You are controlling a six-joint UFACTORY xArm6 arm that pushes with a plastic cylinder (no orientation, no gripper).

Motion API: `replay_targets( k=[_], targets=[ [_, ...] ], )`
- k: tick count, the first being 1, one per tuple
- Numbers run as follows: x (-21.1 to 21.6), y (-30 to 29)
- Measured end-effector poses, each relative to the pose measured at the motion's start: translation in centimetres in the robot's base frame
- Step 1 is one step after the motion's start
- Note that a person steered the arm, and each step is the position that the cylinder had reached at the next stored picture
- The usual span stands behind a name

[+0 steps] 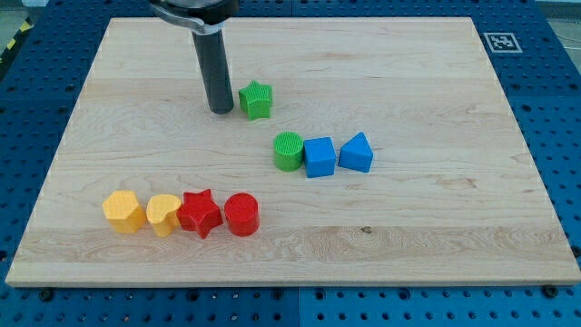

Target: Push the green star to the top of the green circleblue cube

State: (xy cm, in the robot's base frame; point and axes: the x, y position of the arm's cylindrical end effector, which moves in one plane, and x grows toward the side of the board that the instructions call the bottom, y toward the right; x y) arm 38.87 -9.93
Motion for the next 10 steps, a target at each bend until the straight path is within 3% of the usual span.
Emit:
replay_targets(
  k=[4,10],
  targets=[
    [-5.2,-0.3],
    [0.2,9.6]
  ],
)
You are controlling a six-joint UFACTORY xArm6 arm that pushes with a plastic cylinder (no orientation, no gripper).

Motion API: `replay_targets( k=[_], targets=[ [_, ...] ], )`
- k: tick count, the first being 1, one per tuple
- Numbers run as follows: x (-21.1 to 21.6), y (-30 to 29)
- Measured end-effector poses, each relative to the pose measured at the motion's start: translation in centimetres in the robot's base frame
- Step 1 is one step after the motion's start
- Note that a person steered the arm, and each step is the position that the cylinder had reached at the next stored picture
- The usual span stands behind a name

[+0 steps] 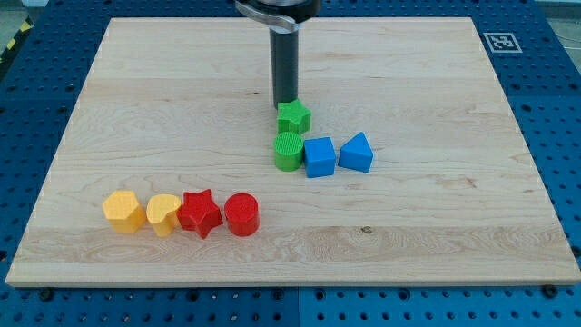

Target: Push the green star to the top of the green circleblue cube

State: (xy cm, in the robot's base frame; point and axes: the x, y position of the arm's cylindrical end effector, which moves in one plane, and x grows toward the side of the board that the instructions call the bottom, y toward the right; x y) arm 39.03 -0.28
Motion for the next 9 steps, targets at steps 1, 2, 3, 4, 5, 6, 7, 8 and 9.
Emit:
replay_targets(
  k=[1,2,3,4,5,6,7,8,9],
  targets=[
    [0.6,1.9],
    [0.7,2.6],
    [0.7,2.6],
    [0.7,2.6],
    [0.7,3.2],
    [0.7,3.6],
    [0.7,3.6],
    [0.4,4.0],
    [0.2,5.4]
  ],
)
